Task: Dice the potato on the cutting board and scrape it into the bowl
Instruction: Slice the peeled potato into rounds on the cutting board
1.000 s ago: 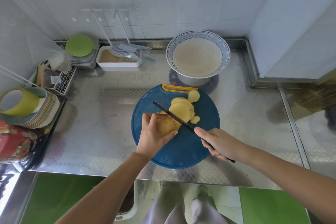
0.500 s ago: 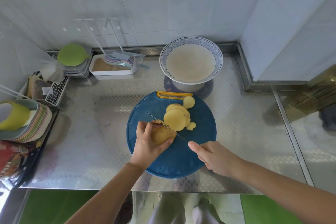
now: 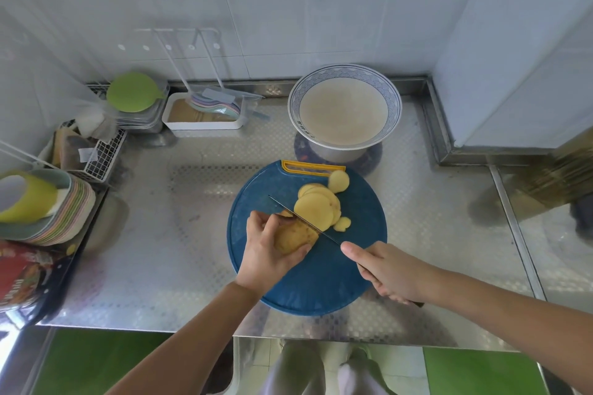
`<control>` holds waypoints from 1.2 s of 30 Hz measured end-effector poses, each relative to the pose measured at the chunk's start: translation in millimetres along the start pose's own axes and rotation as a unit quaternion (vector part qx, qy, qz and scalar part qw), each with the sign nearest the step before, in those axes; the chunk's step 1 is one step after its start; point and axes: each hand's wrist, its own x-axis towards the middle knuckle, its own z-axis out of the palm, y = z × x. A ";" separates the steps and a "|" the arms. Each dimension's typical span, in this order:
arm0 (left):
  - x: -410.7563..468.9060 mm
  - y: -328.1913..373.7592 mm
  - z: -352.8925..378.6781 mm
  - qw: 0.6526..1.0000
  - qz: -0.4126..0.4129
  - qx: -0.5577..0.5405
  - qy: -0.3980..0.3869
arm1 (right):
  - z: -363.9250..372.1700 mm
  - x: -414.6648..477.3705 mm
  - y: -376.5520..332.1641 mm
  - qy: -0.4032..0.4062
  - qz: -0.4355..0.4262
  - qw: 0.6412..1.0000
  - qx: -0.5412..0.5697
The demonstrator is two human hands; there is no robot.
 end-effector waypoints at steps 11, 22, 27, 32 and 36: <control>2.1 2.2 -1.0 1.000 -0.012 -0.006 0.007 | -4.2 10.6 -9.9 -0.051 0.040 0.997 0.044; 2.6 2.2 1.1 1.000 -0.008 0.000 0.017 | -4.8 23.3 -16.5 -0.051 0.059 0.997 0.030; 3.6 1.4 0.1 0.999 -0.016 -0.017 0.028 | -3.7 37.2 -20.6 -0.064 0.067 0.995 0.042; 3.6 1.7 1.0 1.000 -0.013 -0.012 0.017 | -0.1 54.7 -25.4 -0.070 0.084 0.993 0.040; 3.9 1.8 -0.7 0.999 -0.031 -0.017 0.011 | 3.5 61.0 -27.1 -0.065 0.076 0.994 0.042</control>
